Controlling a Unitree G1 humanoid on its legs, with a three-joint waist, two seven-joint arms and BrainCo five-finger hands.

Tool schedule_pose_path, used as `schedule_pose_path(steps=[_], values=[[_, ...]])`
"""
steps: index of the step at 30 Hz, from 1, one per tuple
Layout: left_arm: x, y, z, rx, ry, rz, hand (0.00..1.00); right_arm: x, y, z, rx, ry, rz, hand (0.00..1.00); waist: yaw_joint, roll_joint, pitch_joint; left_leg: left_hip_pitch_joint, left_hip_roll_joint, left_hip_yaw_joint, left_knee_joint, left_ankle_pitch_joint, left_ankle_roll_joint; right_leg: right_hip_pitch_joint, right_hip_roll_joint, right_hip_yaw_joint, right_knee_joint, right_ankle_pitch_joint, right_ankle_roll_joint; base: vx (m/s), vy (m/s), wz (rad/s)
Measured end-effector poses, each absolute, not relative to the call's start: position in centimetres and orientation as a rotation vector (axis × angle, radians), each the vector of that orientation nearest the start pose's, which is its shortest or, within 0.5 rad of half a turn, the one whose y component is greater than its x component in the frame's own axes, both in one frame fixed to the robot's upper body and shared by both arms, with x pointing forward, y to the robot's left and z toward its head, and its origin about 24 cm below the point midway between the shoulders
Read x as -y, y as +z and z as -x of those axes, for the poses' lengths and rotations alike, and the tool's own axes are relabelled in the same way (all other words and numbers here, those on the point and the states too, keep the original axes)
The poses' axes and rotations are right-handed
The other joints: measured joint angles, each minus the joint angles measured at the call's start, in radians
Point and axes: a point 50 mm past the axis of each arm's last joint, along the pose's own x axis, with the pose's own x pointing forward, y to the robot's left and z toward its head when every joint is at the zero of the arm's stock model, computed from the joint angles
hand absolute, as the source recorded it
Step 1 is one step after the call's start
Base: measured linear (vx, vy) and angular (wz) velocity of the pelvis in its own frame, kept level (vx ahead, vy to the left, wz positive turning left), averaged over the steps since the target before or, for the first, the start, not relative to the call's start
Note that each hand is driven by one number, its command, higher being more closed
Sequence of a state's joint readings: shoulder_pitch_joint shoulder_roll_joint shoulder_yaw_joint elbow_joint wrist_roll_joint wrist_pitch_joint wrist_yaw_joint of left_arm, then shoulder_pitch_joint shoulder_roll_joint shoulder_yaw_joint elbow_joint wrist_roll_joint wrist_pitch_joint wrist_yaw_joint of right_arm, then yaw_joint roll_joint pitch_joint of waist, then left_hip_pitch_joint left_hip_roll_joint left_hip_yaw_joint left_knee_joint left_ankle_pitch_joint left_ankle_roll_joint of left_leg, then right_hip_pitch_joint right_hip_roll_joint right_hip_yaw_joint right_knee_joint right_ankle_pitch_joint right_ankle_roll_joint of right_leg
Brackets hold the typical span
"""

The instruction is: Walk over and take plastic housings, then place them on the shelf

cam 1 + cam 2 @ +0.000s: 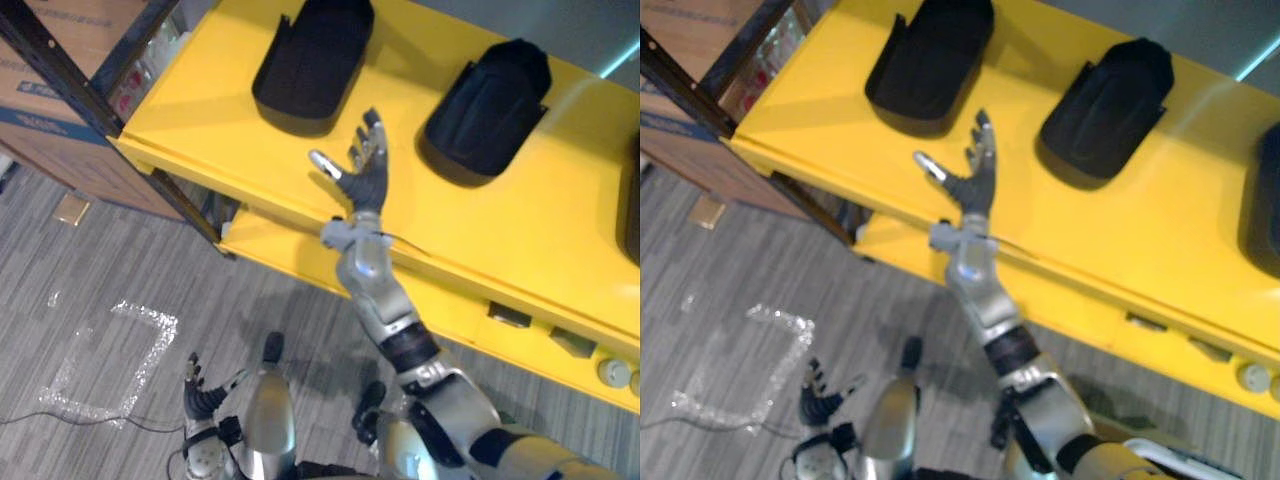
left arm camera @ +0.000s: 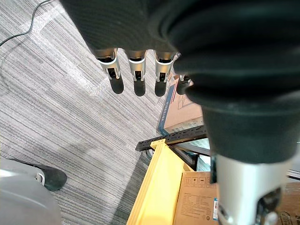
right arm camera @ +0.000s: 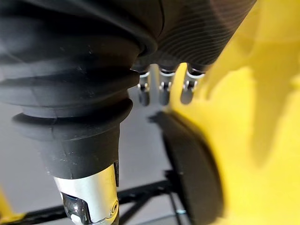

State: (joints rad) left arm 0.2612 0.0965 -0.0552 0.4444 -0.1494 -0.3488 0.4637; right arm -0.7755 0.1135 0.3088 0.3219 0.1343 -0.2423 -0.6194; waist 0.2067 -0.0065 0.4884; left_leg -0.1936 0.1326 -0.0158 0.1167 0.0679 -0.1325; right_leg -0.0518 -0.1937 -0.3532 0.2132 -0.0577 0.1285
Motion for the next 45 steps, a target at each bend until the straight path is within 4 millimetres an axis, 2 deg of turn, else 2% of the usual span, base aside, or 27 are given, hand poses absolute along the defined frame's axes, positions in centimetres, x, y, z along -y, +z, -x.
schedule_pose_path(steps=[6, 12, 17, 23, 27, 36, 45], values=[[-19.9, -7.4, -15.1, -0.355, 0.534, -0.031, 0.00, 1.7, 21.6, -32.7, 0.593, -0.070, -0.274, 0.00, 0.003, 0.013, 0.000, 0.001, -0.003, -0.004, -0.001, 0.000, -0.001, -0.008, -0.007, -0.003, 0.026, -0.019, -0.001, 0.00, -0.008, 0.03], [-19.0, -7.3, -15.3, -0.345, 0.518, -0.003, 0.00, 2.0, 21.3, -33.1, 0.546, -0.126, -0.253, 0.00, 0.003, 0.041, 0.000, 0.002, -0.007, -0.005, 0.000, 0.000, 0.000, -0.006, -0.011, -0.004, 0.028, -0.020, 0.000, 0.00, 0.000, 0.00], [-18.4, -7.4, -15.4, -0.347, 0.500, 0.003, 0.00, 3.6, 21.4, -34.6, 0.514, -0.291, -0.229, 0.00, 0.003, 0.060, 0.002, 0.005, -0.008, -0.007, 0.005, 0.001, 0.000, -0.005, -0.015, -0.004, 0.043, -0.026, 0.000, -0.01, -0.002, 0.01], [-18.2, -7.4, -15.4, -0.349, 0.499, 0.007, 0.00, 4.4, 21.9, -35.2, 0.520, -0.353, -0.182, 0.00, 0.003, 0.083, 0.001, 0.002, -0.012, -0.012, 0.016, 0.000, 0.000, -0.017, -0.026, -0.004, 0.080, -0.043, 0.000, -0.04, -0.006, 0.02], [-17.7, -7.5, -15.4, -0.355, 0.475, 0.011, 0.00, 4.9, 21.5, -35.8, 0.482, -0.399, -0.153, 0.00, 0.004, 0.103, -0.003, 0.002, -0.015, -0.027, 0.015, 0.002, -0.002, -0.018, -0.034, -0.014, 0.100, -0.054, 0.001, -0.03, -0.020, 0.09], [-17.3, -7.6, -15.4, -0.364, 0.458, 0.012, 0.00, 6.1, 20.4, -36.8, 0.427, -0.440, -0.092, 0.00, 0.010, 0.108, -0.004, 0.000, -0.016, -0.031, 0.011, 0.006, -0.007, -0.035, -0.046, -0.022, 0.141, -0.083, -0.003, -0.01, -0.010, 0.02], [-16.9, -7.8, -15.8, -0.372, 0.439, 0.009, 0.00, 7.4, 20.9, -37.4, 0.435, -0.503, -0.069, 0.00, 0.013, 0.131, -0.003, -0.001, -0.018, -0.028, 0.013, 0.006, -0.007, -0.045, -0.051, -0.016, 0.150, -0.089, -0.004, 0.00, -0.002, -0.01]])
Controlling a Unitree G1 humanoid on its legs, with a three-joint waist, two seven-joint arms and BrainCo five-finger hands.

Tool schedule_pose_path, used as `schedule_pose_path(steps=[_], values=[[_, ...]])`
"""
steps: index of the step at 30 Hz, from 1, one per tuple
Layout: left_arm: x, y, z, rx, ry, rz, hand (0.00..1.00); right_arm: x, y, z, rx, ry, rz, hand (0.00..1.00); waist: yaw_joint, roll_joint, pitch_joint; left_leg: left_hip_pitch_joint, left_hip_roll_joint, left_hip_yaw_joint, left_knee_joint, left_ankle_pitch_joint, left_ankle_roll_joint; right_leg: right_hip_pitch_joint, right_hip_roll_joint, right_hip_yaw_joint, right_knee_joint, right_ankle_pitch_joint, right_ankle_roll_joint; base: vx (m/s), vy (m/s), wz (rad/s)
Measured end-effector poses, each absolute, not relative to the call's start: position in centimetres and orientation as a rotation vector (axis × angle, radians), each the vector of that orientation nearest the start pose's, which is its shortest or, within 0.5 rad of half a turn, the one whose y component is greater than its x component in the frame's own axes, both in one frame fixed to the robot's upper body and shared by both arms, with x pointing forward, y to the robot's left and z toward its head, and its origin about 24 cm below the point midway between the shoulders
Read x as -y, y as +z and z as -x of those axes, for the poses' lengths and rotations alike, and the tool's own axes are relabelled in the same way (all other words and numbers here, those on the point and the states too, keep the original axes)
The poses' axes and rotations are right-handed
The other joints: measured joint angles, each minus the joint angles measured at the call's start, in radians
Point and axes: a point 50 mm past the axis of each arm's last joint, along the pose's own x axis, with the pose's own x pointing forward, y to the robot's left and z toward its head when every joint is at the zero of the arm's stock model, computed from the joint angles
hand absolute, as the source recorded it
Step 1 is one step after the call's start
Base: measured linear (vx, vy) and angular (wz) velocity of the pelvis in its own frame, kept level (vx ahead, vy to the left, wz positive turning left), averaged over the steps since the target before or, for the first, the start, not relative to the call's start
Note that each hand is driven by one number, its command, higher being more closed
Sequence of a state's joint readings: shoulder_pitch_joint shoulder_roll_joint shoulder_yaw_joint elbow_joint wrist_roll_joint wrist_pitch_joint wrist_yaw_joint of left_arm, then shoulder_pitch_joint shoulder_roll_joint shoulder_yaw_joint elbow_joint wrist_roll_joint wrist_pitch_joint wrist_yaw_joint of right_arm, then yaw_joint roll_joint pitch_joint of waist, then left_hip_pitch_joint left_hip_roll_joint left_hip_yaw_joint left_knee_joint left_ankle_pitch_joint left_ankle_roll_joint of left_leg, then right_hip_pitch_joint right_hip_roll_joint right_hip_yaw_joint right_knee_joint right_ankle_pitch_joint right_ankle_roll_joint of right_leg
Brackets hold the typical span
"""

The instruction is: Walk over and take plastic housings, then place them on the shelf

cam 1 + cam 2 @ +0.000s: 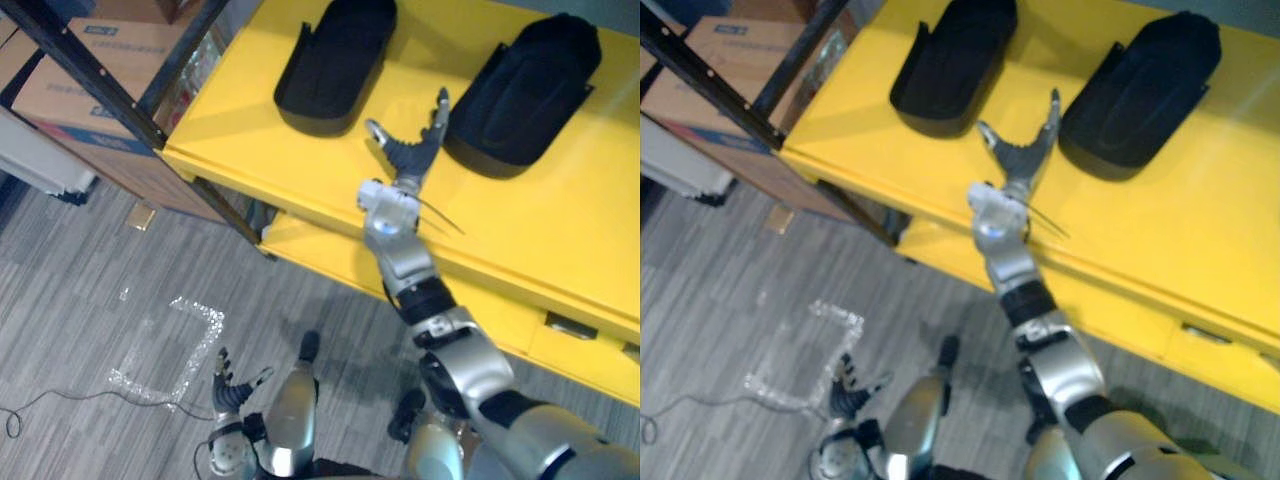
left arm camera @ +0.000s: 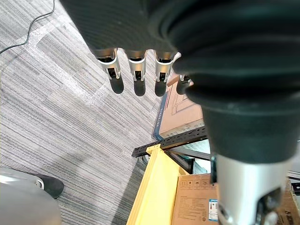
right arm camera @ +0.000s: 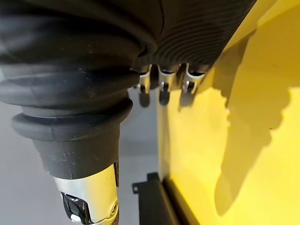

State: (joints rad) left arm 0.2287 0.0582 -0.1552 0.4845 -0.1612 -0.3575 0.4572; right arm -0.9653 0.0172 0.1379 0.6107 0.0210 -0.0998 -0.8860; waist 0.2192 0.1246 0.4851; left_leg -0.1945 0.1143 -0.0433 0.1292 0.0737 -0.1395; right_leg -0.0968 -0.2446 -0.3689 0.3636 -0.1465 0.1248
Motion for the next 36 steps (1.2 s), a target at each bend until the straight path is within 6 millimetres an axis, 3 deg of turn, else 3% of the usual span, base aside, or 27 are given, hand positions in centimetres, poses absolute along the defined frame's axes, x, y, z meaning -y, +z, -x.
schedule_pose_path(steps=[8, 14, 19, 24, 27, 31, 34, 36], values=[[-16.6, -7.8, -16.3, -0.373, 0.447, 0.041, 0.00, 8.7, 21.6, -37.8, 0.464, -0.541, -0.069, 0.00, -0.003, 0.000, 0.000, -0.008, 0.013, 0.049, 0.000, 0.000, 0.000, -0.047, 0.009, 0.049, 0.005, 0.009, -0.002, 0.00, -0.005, -0.17], [-16.7, -7.8, -16.5, -0.377, 0.474, 0.069, 0.00, 9.2, 21.4, -37.9, 0.471, -0.526, -0.059, 0.00, -0.035, 0.001, 0.000, 0.000, 0.016, 0.064, 0.000, -0.001, 0.001, -0.043, 0.021, 0.072, -0.030, 0.037, -0.002, -0.01, 0.013, -0.13], [-16.6, -8.3, -16.1, -0.402, 0.485, 0.065, 0.00, 9.2, 21.0, -37.8, 0.471, -0.514, -0.059, 0.00, -0.040, 0.001, 0.000, 0.002, 0.015, 0.076, 0.001, -0.001, 0.002, -0.039, 0.021, 0.075, -0.044, 0.047, 0.000, -0.02, 0.009, -0.04], [-16.6, -8.3, -16.1, -0.402, 0.482, 0.065, 0.00, 8.5, 20.9, -37.9, 0.489, -0.367, -0.056, 0.00, -0.040, 0.001, 0.000, 0.005, 0.013, 0.072, 0.000, 0.000, 0.003, -0.032, 0.021, 0.070, -0.045, 0.047, 0.001, 0.00, -0.002, 0.01], [-16.6, -8.2, -16.2, -0.397, 0.469, 0.060, 0.00, 5.4, 20.0, -37.4, 0.503, -0.094, 0.057, 0.00, -0.041, 0.001, 0.000, 0.021, 0.011, 0.056, -0.008, 0.000, 0.003, -0.011, 0.021, 0.062, -0.046, 0.045, 0.001, 0.01, -0.022, 0.11], [-16.5, -7.7, -16.6, -0.367, 0.437, 0.060, 0.00, -1.1, 20.1, -34.5, 0.587, 0.361, 0.167, 0.00, -0.019, 0.001, 0.000, 0.020, 0.015, 0.037, -0.019, 0.001, 0.000, 0.006, 0.026, 0.035, -0.052, 0.037, 0.000, 0.02, -0.033, 0.16], [-17.2, -7.3, -16.8, -0.340, 0.450, 0.034, 0.00, -3.8, 20.6, -32.0, 0.674, 0.545, 0.184, 0.00, -0.010, -0.014, -0.008, 0.023, 0.017, 0.025, -0.023, 0.002, -0.001, 0.031, 0.030, 0.015, -0.077, 0.038, 0.001, 0.04, -0.031, 0.19], [-17.9, -7.2, -16.7, -0.338, 0.463, 0.018, 0.00, -4.5, 21.3, -30.8, 0.726, 0.580, 0.132, 0.00, -0.012, -0.029, -0.018, 0.028, 0.018, 0.028, -0.035, 0.002, -0.001, 0.038, 0.033, 0.015, -0.095, 0.044, 0.004, 0.04, -0.016, -0.01]])
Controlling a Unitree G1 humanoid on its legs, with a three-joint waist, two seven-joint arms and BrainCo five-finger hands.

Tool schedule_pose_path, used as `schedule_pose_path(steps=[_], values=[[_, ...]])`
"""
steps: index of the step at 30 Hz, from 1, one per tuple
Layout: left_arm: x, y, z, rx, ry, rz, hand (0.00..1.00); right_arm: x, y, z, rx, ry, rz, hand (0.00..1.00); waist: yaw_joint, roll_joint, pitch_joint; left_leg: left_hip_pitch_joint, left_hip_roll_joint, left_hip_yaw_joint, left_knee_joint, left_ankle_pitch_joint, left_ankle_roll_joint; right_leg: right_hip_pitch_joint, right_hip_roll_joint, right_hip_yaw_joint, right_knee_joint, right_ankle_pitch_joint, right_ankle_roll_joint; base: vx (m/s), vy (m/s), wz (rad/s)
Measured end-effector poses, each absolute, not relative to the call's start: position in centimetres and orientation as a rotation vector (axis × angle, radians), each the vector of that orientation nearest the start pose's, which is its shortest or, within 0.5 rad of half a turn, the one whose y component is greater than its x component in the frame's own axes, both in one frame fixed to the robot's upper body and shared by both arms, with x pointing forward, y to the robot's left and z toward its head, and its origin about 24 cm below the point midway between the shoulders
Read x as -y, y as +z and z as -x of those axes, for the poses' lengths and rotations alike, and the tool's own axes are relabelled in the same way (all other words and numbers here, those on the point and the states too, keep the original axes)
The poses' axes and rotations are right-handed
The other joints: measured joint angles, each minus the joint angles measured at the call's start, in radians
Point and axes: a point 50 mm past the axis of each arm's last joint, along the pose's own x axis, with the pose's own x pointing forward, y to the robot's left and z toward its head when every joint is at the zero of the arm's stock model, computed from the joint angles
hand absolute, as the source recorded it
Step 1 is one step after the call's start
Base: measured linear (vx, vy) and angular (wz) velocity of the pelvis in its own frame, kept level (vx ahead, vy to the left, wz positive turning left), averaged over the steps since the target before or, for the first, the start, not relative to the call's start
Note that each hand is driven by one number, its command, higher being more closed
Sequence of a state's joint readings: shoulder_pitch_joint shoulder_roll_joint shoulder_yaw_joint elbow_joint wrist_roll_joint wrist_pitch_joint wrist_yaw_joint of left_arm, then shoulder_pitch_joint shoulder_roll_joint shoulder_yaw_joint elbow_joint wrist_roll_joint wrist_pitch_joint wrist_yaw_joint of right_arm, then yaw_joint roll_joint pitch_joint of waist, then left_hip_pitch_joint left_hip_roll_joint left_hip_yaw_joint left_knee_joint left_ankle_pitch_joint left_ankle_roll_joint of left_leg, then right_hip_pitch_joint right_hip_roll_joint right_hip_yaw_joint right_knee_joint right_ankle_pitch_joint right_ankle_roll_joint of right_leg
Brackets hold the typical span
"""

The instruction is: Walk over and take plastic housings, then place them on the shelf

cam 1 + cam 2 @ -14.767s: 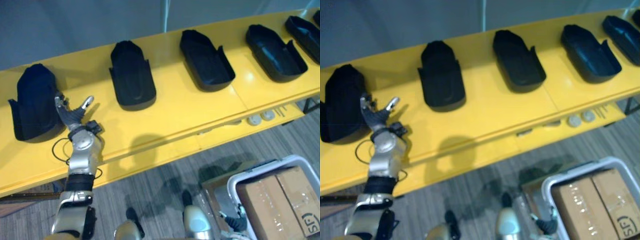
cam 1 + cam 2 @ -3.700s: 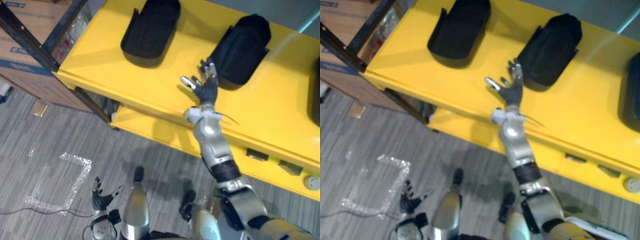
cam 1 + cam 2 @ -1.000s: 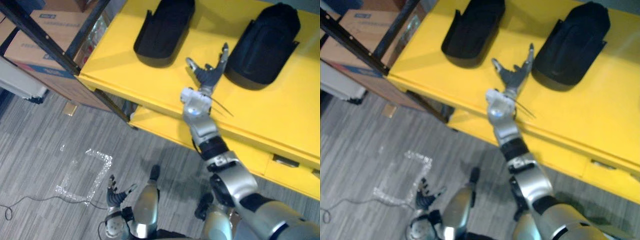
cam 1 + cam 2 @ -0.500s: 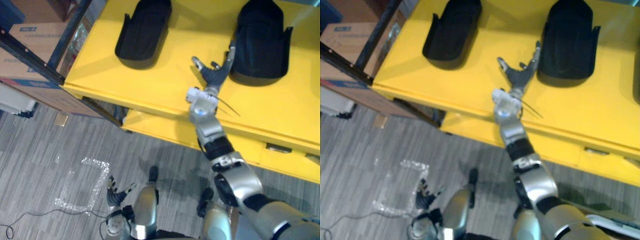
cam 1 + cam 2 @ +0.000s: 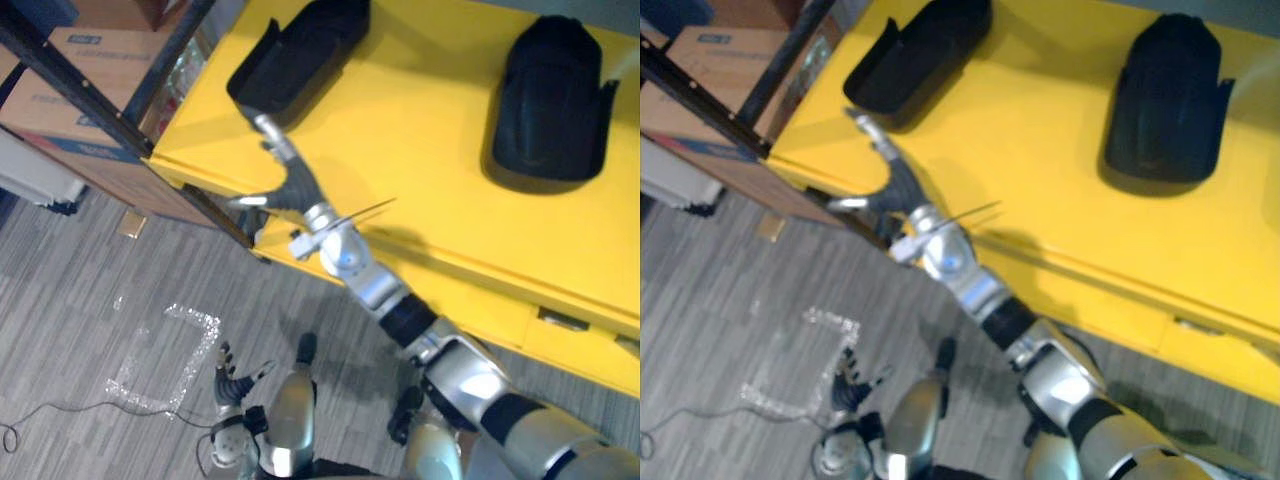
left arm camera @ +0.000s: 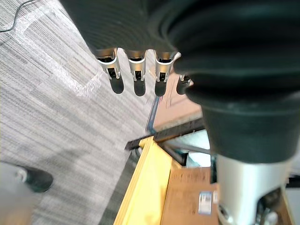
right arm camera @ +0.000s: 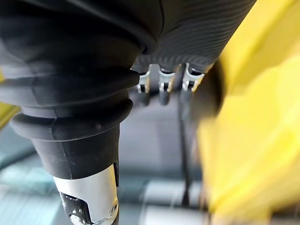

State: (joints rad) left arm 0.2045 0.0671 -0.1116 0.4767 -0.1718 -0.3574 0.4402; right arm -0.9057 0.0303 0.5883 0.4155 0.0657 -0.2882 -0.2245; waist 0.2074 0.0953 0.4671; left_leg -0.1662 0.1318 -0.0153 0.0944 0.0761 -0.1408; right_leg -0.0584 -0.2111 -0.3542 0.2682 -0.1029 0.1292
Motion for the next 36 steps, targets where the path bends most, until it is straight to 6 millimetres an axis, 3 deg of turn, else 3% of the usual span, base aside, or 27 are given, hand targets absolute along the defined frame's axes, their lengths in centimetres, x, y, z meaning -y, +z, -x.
schedule_pose_path(steps=[3, 6, 9, 10, 11, 12, 14, 17, 19, 21, 25, 27, 28, 30, 31, 33, 36], values=[[-18.7, -7.2, -16.4, -0.334, 0.475, -0.009, 0.00, -3.3, 21.3, -30.3, 0.745, 0.511, 0.047, 0.00, -0.003, -0.025, -0.043, 0.026, 0.002, 0.016, -0.026, 0.000, 0.000, 0.030, 0.010, 0.003, -0.052, 0.020, 0.006, 0.05, -0.017, -0.10], [-19.4, -7.2, -15.9, -0.336, 0.507, -0.010, 0.00, 0.6, 21.5, -30.2, 0.770, 0.350, -0.056, 0.00, -0.028, -0.060, -0.116, 0.042, 0.008, 0.037, -0.052, 0.000, 0.000, 0.054, 0.025, 0.011, -0.125, 0.056, 0.007, 0.10, -0.013, -0.23], [-20.7, -7.3, -15.5, -0.339, 0.570, -0.016, 0.00, 7.3, 22.4, -29.3, 0.852, 0.121, -0.134, 0.00, -0.060, -0.098, -0.170, 0.091, 0.014, 0.095, -0.076, -0.008, -0.001, 0.078, 0.040, 0.058, -0.181, 0.086, 0.012, 0.06, -0.005, -0.44], [-20.9, -7.3, -15.4, -0.340, 0.584, -0.015, 0.00, 8.8, 22.4, -29.0, 0.866, 0.068, -0.135, 0.00, -0.066, -0.105, -0.179, 0.104, 0.014, 0.110, -0.082, -0.009, -0.001, 0.082, 0.040, 0.067, -0.187, 0.089, 0.013, 0.07, 0.009, -0.51], [-21.3, -7.4, -15.2, -0.346, 0.616, -0.014, 0.00, 12.2, 21.8, -28.3, 0.872, -0.063, -0.113, 0.00, -0.090, -0.117, -0.202, 0.129, 0.015, 0.134, -0.091, -0.014, -0.003, 0.093, 0.040, 0.088, -0.203, 0.097, 0.014, 0.04, 0.017, -0.43], [-21.4, -7.5, -15.1, -0.350, 0.624, -0.019, 0.00, 13.5, 21.5, -28.0, 0.866, -0.117, -0.102, 0.00, -0.101, -0.121, -0.213, 0.136, 0.015, 0.139, -0.091, -0.018, -0.002, 0.098, 0.040, 0.095, -0.207, 0.098, 0.015, 0.04, 0.016, -0.46], [-21.6, -8.0, -14.5, -0.377, 0.657, -0.035, 0.00, 18.9, 19.3, -26.0, 0.814, -0.312, -0.044, 0.00, -0.126, -0.128, -0.261, 0.169, 0.017, 0.182, -0.107, -0.026, -0.003, 0.099, 0.047, 0.133, -0.215, 0.103, 0.019, 0.04, -0.003, -0.46], [-21.7, -8.7, -13.8, -0.415, 0.700, -0.024, 0.00, 24.1, 16.3, -22.5, 0.717, -0.446, -0.066, 0.00, -0.174, -0.124, -0.298, 0.204, 0.018, 0.212, -0.131, -0.027, -0.004, 0.115, 0.051, 0.157, -0.235, 0.111, 0.023, 0.03, 0.001, -0.32], [-21.6, -9.1, -13.3, -0.439, 0.706, -0.024, 0.00, 25.4, 14.6, -20.8, 0.660, -0.434, -0.083, 0.00, -0.195, -0.120, -0.312, 0.223, 0.021, 0.232, -0.153, -0.026, -0.006, 0.116, 0.055, 0.172, -0.243, 0.113, 0.023, -0.01, 0.003, -0.30], [-21.3, -9.1, -13.4, -0.439, 0.718, -0.017, 0.00, 25.5, 13.6, -20.0, 0.624, -0.367, -0.099, 0.00, -0.219, -0.116, -0.317, 0.239, 0.021, 0.243, -0.175, -0.017, -0.011, 0.116, 0.057, 0.180, -0.245, 0.113, 0.024, -0.03, 0.001, -0.17], [-21.1, -7.9, -14.7, -0.356, 0.755, -0.018, 0.00, 24.2, 12.8, -19.8, 0.611, -0.349, -0.066, 0.00, -0.221, -0.119, -0.327, 0.249, 0.021, 0.243, -0.180, -0.014, -0.013, 0.117, 0.058, 0.180, -0.244, 0.114, 0.024, -0.03, 0.003, -0.01], [-21.8, -5.8, -15.5, -0.246, 0.812, -0.008, 0.00, 24.4, 12.4, -19.6, 0.594, -0.474, -0.021, 0.00, -0.217, -0.126, -0.335, 0.249, 0.020, 0.241, -0.179, -0.012, -0.010, 0.120, 0.056, 0.176, -0.244, 0.114, 0.024, 0.00, 0.007, 0.08], [-22.8, -3.3, -16.1, -0.117, 0.885, 0.008, 0.00, 25.0, 11.5, -19.3, 0.565, -0.610, -0.030, 0.00, -0.217, -0.132, -0.339, 0.249, 0.017, 0.235, -0.179, -0.011, -0.008, 0.126, 0.053, 0.170, -0.244, 0.116, 0.024, 0.01, 0.009, 0.10], [-24.0, -0.3, -16.5, 0.030, 0.952, 0.030, 0.00, 26.1, 10.0, -18.4, 0.496, -0.785, -0.025, 0.00, -0.218, -0.136, -0.342, 0.249, 0.014, 0.230, -0.175, -0.011, -0.008, 0.130, 0.051, 0.168, -0.244, 0.116, 0.024, 0.02, 0.013, 0.11], [-25.0, 2.9, -16.3, 0.183, 1.010, 0.042, 0.00, 27.2, 8.3, -16.9, 0.410, -0.961, -0.017, 0.00, -0.220, -0.139, -0.344, 0.245, 0.011, 0.224, -0.175, -0.011, -0.008, 0.131, 0.049, 0.166, -0.244, 0.116, 0.025, 0.02, 0.012, 0.10], [-25.6, 5.9, -15.7, 0.329, 1.052, 0.052, 0.00, 28.2, 6.5, -15.1, 0.314, -1.107, -0.017, 0.00, -0.223, -0.138, -0.344, 0.241, 0.009, 0.220, -0.175, -0.011, -0.007, 0.131, 0.047, 0.163, -0.245, 0.116, 0.025, 0.02, 0.009, 0.08], [-25.9, 10.2, -14.0, 0.542, 1.114, 0.078, 0.00, 29.2, 2.0, -11.5, 0.051, -1.321, 0.016, 0.00, -0.229, -0.125, -0.349, 0.237, 0.005, 0.219, -0.175, -0.013, -0.004, 0.131, 0.044, 0.162, -0.248, 0.116, 0.025, 0.00, 0.003, 0.02]])
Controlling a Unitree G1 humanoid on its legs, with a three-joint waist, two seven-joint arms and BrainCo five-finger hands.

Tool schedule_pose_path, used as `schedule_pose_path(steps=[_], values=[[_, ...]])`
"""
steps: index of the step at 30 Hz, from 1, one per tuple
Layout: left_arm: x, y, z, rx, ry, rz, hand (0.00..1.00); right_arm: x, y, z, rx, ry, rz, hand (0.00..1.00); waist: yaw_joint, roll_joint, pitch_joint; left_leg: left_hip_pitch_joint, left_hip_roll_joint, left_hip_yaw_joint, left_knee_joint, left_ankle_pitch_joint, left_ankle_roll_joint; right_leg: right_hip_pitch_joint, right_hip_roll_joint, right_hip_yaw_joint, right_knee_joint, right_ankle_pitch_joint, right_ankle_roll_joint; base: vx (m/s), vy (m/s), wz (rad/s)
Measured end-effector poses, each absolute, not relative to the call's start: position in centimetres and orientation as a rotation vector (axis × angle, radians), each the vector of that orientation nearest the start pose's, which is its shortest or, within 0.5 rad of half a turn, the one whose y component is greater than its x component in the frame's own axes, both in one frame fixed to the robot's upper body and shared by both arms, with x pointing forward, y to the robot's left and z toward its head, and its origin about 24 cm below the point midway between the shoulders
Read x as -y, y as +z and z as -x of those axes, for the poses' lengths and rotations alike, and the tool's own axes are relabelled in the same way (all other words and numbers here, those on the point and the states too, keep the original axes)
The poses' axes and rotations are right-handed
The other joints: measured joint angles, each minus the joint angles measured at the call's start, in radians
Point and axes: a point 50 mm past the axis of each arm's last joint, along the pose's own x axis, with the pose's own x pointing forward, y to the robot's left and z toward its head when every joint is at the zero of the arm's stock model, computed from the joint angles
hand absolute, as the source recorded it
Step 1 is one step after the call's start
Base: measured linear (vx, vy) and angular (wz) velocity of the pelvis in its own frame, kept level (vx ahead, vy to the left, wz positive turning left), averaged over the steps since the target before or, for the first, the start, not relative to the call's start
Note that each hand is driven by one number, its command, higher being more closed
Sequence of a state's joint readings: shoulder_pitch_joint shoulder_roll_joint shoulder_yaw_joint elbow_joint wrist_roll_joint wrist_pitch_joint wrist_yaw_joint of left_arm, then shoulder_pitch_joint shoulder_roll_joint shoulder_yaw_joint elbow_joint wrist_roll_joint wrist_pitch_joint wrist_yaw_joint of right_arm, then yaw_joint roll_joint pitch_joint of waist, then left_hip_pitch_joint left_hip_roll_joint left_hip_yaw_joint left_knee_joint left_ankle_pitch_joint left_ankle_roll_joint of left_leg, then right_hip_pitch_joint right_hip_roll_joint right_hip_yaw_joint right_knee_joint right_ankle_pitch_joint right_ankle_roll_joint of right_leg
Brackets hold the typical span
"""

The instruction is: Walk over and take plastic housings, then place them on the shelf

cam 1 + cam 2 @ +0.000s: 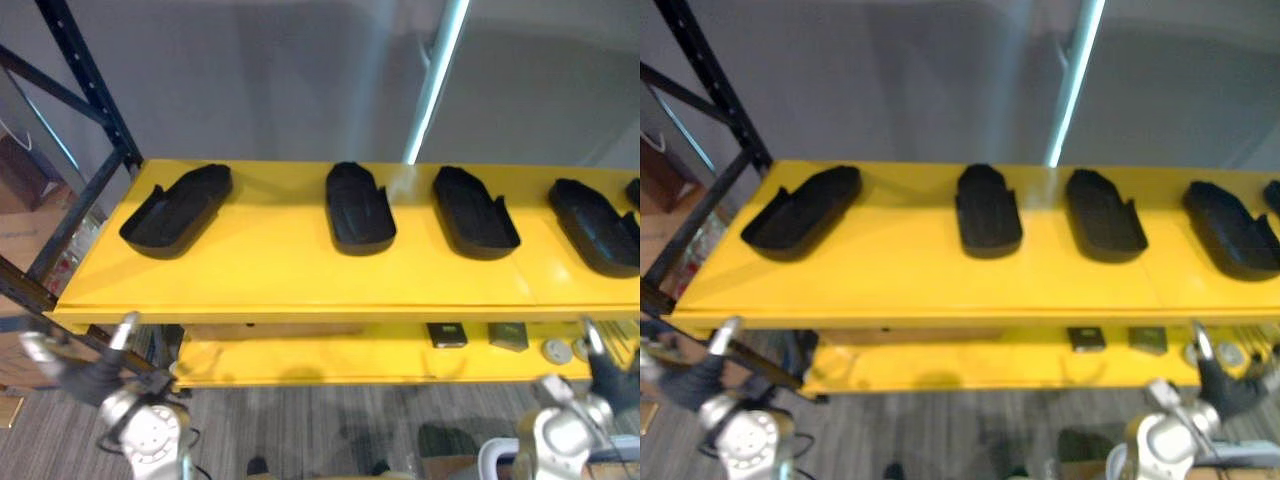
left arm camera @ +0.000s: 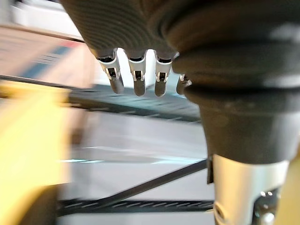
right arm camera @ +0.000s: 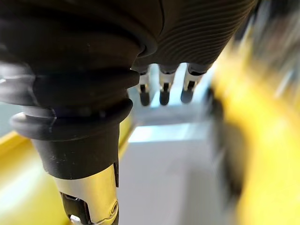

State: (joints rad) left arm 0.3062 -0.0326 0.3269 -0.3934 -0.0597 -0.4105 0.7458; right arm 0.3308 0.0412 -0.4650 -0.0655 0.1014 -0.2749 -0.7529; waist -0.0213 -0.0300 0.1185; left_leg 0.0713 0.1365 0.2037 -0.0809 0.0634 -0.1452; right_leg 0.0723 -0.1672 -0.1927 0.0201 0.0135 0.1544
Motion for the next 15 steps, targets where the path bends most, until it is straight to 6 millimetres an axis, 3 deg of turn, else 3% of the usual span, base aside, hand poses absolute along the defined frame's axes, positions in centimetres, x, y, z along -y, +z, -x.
schedule_pose_path(steps=[6, 9, 11, 14, 15], values=[[-24.6, 13.7, -13.5, 0.722, 1.083, 0.063, 0.00, 28.5, -4.5, -8.1, -0.358, -1.429, 0.056, 0.00, -0.020, 0.028, -0.006, -0.001, -0.006, 0.000, -0.005, -0.005, 0.005, 0.003, -0.007, 0.000, 0.000, -0.007, 0.007, -0.04, 0.012, 0.01], [-24.6, 14.9, -15.2, 0.737, 1.020, 0.008, 0.00, 27.7, -7.3, -6.4, -0.520, -1.439, 0.073, 0.00, -0.020, 0.044, -0.005, -0.001, -0.007, 0.000, -0.005, -0.003, 0.006, 0.000, -0.007, 0.001, 0.000, -0.007, 0.007, 0.00, 0.000, 0.00], [-25.5, 15.3, -16.9, 0.710, 0.983, -0.036, 0.00, 27.5, -8.3, -5.3, -0.571, -1.469, 0.089, 0.00, -0.024, 0.054, -0.010, -0.001, -0.007, 0.003, -0.005, 0.001, 0.004, -0.002, -0.007, 0.003, 0.001, -0.005, 0.005, 0.00, 0.002, -0.02], [-28.8, 14.7, -19.4, 0.596, 1.011, -0.134, 0.00, 27.8, -8.9, -4.4, -0.615, -1.511, 0.125, 0.00, -0.043, 0.063, -0.012, 0.000, -0.006, 0.020, -0.005, 0.000, 0.005, -0.010, -0.006, 0.019, 0.002, -0.005, 0.005, -0.01, 0.010, -0.17], [-30.7, 14.4, -20.3, 0.534, 1.046, -0.156, 0.00, 28.4, -9.1, -4.0, -0.631, -1.531, 0.152, 0.00, -0.045, 0.063, -0.008, -0.002, -0.005, 0.036, -0.005, -0.003, 0.004, -0.023, -0.005, 0.037, 0.002, -0.003, 0.003, 0.00, 0.016, -0.26]])
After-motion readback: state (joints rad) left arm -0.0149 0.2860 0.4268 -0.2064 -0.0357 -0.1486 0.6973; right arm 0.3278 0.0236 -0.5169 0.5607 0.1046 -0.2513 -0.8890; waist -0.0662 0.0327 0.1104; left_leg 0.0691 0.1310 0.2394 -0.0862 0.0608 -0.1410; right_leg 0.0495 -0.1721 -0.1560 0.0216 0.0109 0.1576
